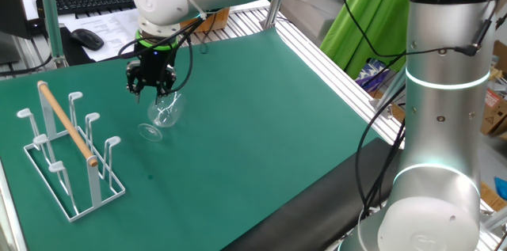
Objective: Put the cup on the cup rack
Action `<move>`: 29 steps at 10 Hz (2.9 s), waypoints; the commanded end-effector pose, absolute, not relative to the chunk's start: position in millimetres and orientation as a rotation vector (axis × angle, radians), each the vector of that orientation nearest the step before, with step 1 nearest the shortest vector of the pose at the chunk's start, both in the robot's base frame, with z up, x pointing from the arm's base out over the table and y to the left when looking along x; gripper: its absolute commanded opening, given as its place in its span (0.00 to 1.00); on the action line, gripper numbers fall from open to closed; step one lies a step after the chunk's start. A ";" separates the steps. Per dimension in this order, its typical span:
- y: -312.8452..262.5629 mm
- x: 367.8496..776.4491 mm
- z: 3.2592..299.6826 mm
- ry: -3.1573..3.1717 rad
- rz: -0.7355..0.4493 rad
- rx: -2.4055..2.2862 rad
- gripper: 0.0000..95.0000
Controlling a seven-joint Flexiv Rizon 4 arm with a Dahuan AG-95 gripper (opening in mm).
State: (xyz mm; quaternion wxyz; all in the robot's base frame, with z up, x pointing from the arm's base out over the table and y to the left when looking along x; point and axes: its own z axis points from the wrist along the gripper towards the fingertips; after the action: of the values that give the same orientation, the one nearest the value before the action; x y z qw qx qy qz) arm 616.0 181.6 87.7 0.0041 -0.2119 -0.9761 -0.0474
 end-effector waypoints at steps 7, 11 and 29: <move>151.4 604.5 89.7 -3.031 -0.034 -0.546 0.40; 152.5 605.0 91.2 -3.023 0.019 -0.502 0.40; 153.0 604.9 89.9 -3.091 -0.018 -0.424 0.20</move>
State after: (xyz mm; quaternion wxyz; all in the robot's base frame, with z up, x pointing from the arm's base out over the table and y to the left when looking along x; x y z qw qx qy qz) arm 606.7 153.8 89.5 0.0211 -0.1284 -0.9913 -0.0194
